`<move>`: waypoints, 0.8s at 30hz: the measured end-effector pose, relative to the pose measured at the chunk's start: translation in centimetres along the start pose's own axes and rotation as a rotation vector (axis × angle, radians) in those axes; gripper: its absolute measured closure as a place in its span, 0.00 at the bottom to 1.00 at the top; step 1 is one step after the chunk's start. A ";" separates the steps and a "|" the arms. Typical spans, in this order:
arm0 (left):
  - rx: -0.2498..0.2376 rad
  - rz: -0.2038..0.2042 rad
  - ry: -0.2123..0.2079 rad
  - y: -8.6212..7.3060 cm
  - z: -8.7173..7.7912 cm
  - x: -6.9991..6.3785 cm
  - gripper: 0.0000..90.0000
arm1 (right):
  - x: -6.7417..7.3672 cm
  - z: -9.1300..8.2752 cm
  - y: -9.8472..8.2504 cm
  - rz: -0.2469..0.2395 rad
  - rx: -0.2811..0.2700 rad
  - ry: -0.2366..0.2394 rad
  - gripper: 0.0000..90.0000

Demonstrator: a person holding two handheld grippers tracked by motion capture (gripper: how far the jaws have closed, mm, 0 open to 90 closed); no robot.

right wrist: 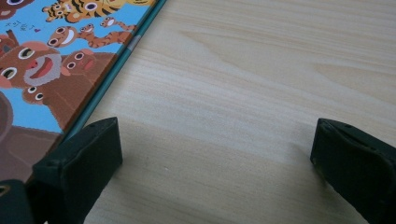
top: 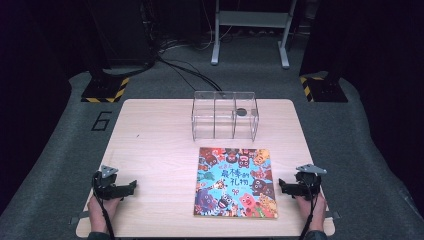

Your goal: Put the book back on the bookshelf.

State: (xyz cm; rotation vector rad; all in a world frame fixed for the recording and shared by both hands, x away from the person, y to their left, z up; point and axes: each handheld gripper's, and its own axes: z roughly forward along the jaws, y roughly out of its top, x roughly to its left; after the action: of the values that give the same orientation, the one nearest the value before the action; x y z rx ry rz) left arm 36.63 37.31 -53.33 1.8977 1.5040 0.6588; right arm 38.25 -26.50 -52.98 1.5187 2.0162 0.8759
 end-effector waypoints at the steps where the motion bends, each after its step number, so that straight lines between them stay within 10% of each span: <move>1: 0.000 0.000 0.000 0.0 0.0 0.0 0.00 | 0.0 0.0 0.0 0.000 0.000 0.000 0.02; 24: -0.002 -0.002 0.000 0.0 0.0 0.0 0.01 | 0.6 -2.2 1.7 0.053 0.025 0.122 0.00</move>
State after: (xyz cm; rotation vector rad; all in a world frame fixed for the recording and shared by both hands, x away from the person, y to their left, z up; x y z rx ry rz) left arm 36.61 37.27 -53.33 1.8945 1.5042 0.6591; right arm 37.67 -26.06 -50.23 1.5740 2.0875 0.9896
